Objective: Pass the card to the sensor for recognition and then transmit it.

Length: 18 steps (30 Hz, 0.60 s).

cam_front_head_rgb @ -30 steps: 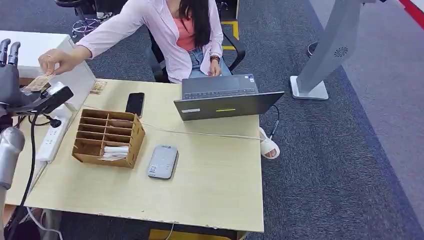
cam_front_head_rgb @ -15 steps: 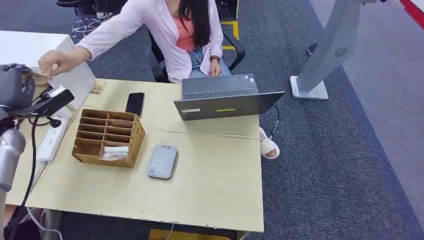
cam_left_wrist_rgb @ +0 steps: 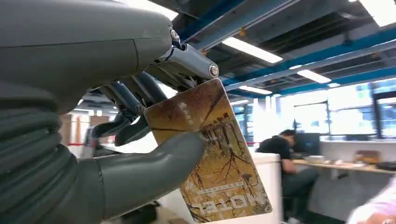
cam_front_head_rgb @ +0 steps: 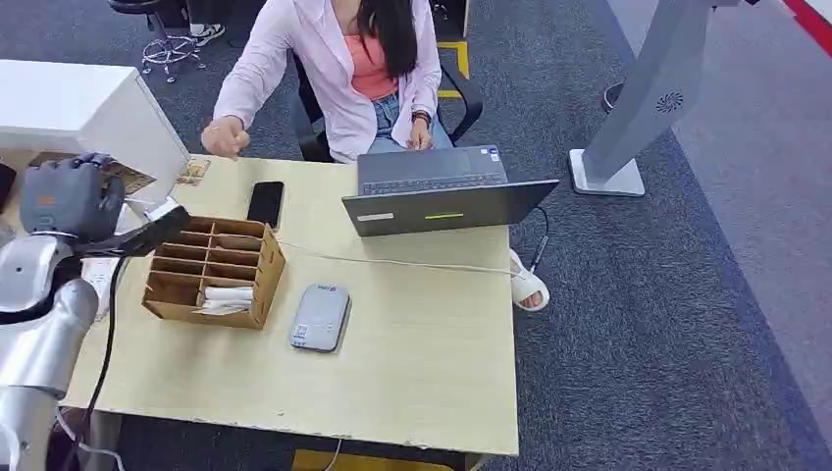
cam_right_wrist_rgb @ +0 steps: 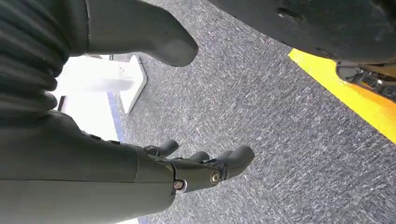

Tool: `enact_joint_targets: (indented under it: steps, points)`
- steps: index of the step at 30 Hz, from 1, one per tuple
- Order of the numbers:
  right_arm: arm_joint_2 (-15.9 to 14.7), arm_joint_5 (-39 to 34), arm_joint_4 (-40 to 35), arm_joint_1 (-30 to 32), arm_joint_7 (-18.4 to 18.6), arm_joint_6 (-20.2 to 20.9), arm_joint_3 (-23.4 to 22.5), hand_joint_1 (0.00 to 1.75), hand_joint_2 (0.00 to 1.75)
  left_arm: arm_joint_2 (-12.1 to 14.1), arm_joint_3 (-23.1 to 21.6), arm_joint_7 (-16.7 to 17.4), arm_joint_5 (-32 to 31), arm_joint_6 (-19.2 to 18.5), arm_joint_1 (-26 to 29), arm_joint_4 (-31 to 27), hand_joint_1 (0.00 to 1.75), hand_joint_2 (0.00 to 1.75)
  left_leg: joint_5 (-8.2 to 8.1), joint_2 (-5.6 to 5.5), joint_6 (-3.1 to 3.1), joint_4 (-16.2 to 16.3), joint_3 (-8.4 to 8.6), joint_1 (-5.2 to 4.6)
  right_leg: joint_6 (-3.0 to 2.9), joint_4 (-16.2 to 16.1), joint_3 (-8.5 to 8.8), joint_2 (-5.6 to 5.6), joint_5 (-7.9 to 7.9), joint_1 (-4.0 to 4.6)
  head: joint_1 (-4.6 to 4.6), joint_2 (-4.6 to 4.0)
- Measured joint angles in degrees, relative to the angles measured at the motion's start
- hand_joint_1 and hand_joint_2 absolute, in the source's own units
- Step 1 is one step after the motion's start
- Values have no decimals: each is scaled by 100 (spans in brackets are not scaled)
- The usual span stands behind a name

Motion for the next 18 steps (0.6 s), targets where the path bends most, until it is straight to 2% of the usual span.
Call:
enact_joint_targets:
  steps: [2,6,12,18]
  points:
    - [2,-20,0,-4,0,-9,22,0,175,-239,-179,15,-6,35,224,-284,175,175,-1,-3,1,1,-2,-1,1,-1,0,-3,0,-2,2,0]
    - [2,-35,0,-5,0,-9,37,0,175,-546,-451,87,-42,53,527,-655,175,175,-2,6,2,3,-3,-1,4,-2,-2,3,3,-1,0,0]
    - [2,-53,0,-6,2,-15,42,0,175,-795,-676,66,-20,51,699,-945,175,175,-1,-1,1,2,-3,2,4,-1,-4,-2,2,3,-2,0]
    - [2,-53,0,-1,2,-15,46,0,175,-902,-735,66,-20,51,731,-1030,175,175,-1,5,1,1,-2,2,3,-1,-4,3,3,3,0,0]
